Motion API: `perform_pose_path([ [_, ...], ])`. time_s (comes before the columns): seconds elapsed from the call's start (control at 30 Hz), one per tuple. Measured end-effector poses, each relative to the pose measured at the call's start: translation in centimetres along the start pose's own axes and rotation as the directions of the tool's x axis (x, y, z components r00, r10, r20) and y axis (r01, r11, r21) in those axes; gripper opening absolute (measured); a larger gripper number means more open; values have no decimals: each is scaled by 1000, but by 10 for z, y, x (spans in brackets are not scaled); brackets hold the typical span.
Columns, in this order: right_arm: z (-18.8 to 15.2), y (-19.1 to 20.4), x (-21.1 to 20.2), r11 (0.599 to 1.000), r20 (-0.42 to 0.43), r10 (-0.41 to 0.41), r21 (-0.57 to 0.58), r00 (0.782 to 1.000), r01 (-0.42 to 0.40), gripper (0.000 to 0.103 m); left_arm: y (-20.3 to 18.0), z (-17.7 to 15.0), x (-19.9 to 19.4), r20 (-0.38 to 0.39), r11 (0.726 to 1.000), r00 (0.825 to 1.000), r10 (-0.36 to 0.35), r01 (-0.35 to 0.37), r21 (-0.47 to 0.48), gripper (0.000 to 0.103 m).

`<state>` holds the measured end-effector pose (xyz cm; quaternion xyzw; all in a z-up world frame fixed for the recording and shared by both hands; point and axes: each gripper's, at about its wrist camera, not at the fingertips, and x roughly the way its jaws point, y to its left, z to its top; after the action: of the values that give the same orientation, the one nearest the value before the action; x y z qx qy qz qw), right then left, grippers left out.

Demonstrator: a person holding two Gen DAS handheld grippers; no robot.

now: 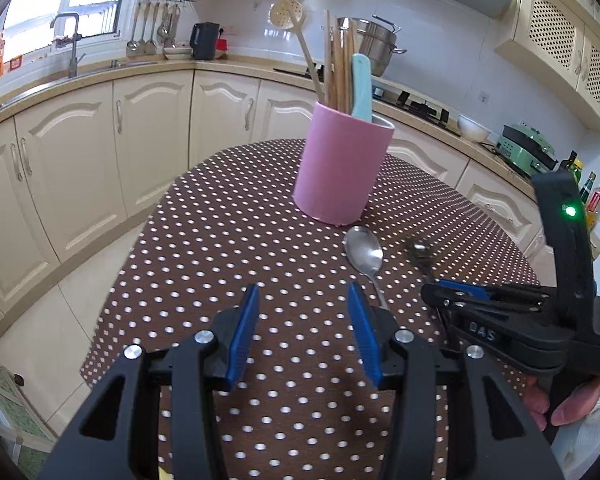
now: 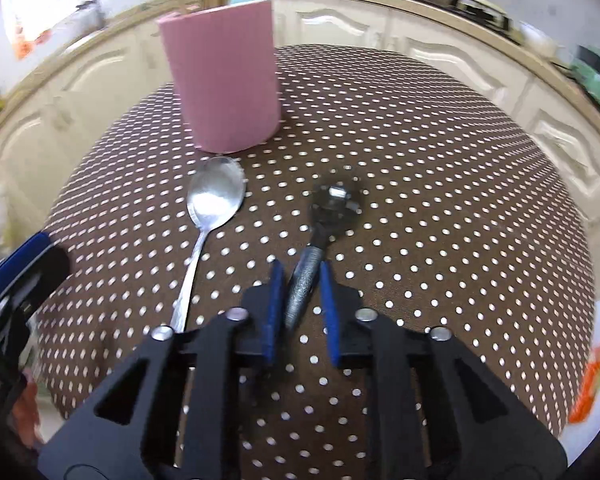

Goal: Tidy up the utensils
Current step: 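Close the right tool on the black-handled fork while the left tool grasps the silver spoon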

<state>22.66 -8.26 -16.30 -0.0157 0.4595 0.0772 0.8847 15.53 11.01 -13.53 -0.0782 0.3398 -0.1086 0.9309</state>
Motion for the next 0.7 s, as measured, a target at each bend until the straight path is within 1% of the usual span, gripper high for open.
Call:
perform_pose_path([
  [0.07,-6,-15,-5,998,-3,63,-3,998,-63,12,-6,0,2,-9,1000,1000,-14,14,3,45],
  [0.13,-8,-29,-8,992,-22,126,13,992,-126,12,-16,0,4,-16,999,999,-28,28,20,45],
  [0.17,-9,-34,-9,990,-29,141,20,990,-141,12,-19,-1,6,-21,999,999,-30,31,28,46],
  [0.2,-10,-38,-10,989,-35,147,22,988,-146,12,-24,-1,8,-26,999,999,-33,34,37,47],
  [0.33,-16,-59,-16,992,-41,124,12,991,-124,12,-44,-1,17,-59,996,998,-39,43,79,48],
  [0.4,-21,-69,-20,994,-35,111,16,993,-111,12,-55,-2,23,-77,993,997,-8,17,116,48],
  [0.5,-27,-83,-21,993,-32,117,27,993,-116,12,-68,-1,31,-97,989,995,25,-10,150,48],
  [0.57,-30,-85,-24,993,-30,120,27,992,-119,12,-74,3,39,-106,986,992,72,-54,160,48],
  [0.7,-29,-88,-23,990,-28,138,29,990,-137,12,-77,10,57,-150,979,977,152,-128,159,48],
])
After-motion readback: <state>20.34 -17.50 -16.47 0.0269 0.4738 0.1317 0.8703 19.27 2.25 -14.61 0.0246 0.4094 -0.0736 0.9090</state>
